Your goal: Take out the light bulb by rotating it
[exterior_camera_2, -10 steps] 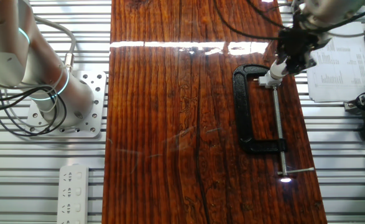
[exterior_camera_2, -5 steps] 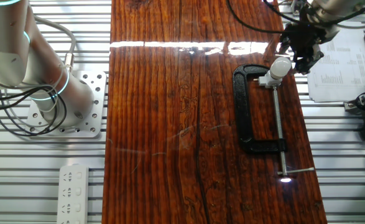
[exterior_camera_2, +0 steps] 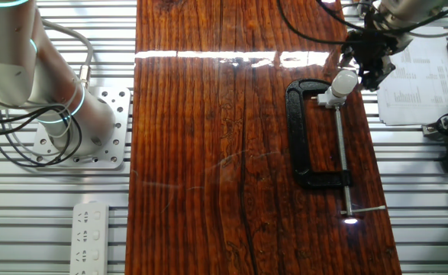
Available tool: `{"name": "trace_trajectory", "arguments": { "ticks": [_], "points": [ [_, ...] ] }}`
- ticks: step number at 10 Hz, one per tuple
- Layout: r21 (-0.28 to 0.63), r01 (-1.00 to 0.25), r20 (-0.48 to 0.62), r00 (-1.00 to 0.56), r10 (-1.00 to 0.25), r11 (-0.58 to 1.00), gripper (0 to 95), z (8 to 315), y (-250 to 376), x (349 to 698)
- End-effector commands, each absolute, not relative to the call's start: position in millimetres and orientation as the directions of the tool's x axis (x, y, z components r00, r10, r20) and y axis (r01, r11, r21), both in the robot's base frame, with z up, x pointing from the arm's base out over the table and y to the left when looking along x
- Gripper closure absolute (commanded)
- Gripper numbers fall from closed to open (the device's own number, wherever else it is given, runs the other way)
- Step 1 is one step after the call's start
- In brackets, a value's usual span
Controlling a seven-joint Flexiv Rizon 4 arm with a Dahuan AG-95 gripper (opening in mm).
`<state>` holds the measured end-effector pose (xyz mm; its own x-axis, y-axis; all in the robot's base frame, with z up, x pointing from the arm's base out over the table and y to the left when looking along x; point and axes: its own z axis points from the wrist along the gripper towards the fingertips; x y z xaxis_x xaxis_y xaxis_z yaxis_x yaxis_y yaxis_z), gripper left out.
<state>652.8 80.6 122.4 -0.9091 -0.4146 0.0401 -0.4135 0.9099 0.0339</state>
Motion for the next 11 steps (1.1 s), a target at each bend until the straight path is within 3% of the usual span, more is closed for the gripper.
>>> {"name": "trace_trajectory", "arguments": {
  "ticks": [1,11],
  "points": [
    [0.032,-0.416,0.040,-0.908,-0.417,0.909,38.0,122.8,79.8,649.7],
    [0.043,-0.440,0.043,-0.896,-0.442,0.897,38.0,110.2,72.3,642.7]
  ]
}}
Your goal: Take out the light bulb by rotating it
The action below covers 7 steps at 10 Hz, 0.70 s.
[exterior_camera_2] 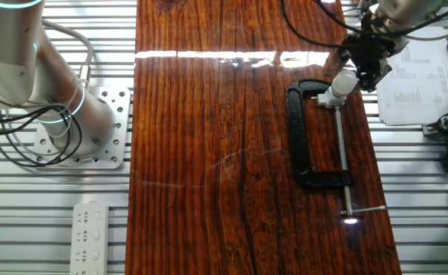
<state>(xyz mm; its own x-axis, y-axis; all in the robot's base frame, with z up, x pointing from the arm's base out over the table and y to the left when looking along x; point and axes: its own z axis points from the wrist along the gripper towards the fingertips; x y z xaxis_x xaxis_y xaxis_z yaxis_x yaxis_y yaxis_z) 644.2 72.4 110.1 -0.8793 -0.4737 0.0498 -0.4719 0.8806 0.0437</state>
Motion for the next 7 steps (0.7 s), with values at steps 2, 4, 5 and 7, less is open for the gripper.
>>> {"name": "trace_trajectory", "arguments": {
  "ticks": [2,4,5,7],
  "points": [
    [0.041,-0.343,0.046,-0.937,-0.345,0.938,38.0,111.3,73.5,645.1],
    [0.037,-0.212,0.051,-0.976,-0.214,0.977,38.0,110.5,73.5,645.4],
    [0.036,-0.127,0.048,-0.990,-0.129,0.991,57.0,110.3,73.5,645.4],
    [0.049,-0.057,0.047,-0.997,-0.059,0.997,57.0,109.8,74.2,647.4]
  ]
}}
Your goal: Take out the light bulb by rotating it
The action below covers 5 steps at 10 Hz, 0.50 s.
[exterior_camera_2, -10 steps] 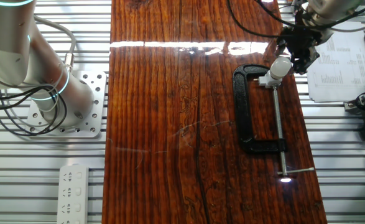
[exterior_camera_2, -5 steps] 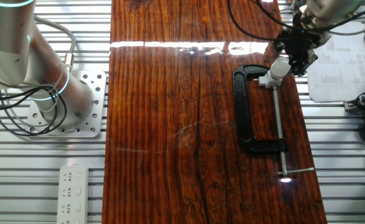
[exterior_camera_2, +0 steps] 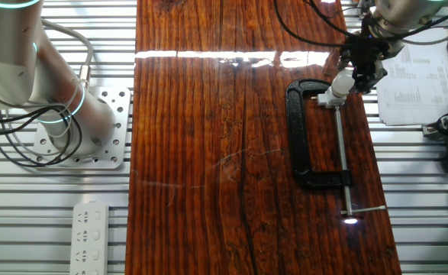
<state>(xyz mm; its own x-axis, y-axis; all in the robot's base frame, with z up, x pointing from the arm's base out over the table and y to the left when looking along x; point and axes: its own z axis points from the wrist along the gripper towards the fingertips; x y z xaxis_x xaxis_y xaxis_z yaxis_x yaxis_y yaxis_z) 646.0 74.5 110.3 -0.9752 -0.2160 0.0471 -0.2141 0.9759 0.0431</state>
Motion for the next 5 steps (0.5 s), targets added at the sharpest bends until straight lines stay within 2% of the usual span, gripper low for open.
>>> {"name": "trace_trajectory", "arguments": {
  "ticks": [1,2,3,5],
  "points": [
    [0.068,-0.041,0.049,-0.998,-0.045,0.997,38.0,108.2,75.9,649.2],
    [0.077,-0.041,0.048,-0.998,-0.045,0.996,38.0,107.0,77.2,648.9],
    [0.075,-0.041,0.048,-0.998,-0.044,0.996,19.0,107.0,77.4,648.8],
    [0.074,-0.041,0.047,-0.998,-0.044,0.996,19.0,105.8,77.3,649.1]
  ]
}}
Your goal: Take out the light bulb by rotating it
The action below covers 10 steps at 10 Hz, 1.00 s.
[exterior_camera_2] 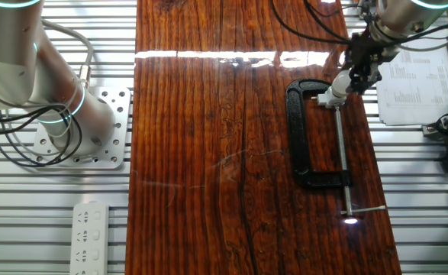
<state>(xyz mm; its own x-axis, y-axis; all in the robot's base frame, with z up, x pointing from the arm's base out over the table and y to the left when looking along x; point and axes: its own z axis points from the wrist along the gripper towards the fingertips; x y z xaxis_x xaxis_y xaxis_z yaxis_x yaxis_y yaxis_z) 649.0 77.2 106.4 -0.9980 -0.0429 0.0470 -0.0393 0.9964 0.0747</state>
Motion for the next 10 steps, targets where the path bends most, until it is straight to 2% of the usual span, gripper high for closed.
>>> {"name": "trace_trajectory", "arguments": {
  "ticks": [1,3,5,6,7,8,10],
  "points": [
    [0.072,-0.035,0.048,-0.998,-0.039,0.997,19.0,105.1,77.3,649.3],
    [0.066,-0.017,0.057,-0.998,-0.021,0.998,57.0,104.6,77.6,649.3],
    [0.066,-0.010,0.059,-0.998,-0.014,0.998,57.0,104.3,78.9,649.1],
    [0.065,-0.008,0.059,-0.998,-0.011,0.998,76.0,104.3,79.7,649.3],
    [0.066,-0.009,0.060,-0.998,-0.013,0.998,76.0,104.3,80.1,649.3],
    [0.060,-0.016,0.062,-0.998,-0.020,0.998,95.0,104.0,81.0,649.1],
    [0.015,-0.069,0.063,-0.996,-0.069,0.998,95.0,103.9,81.1,648.9]
  ]
}}
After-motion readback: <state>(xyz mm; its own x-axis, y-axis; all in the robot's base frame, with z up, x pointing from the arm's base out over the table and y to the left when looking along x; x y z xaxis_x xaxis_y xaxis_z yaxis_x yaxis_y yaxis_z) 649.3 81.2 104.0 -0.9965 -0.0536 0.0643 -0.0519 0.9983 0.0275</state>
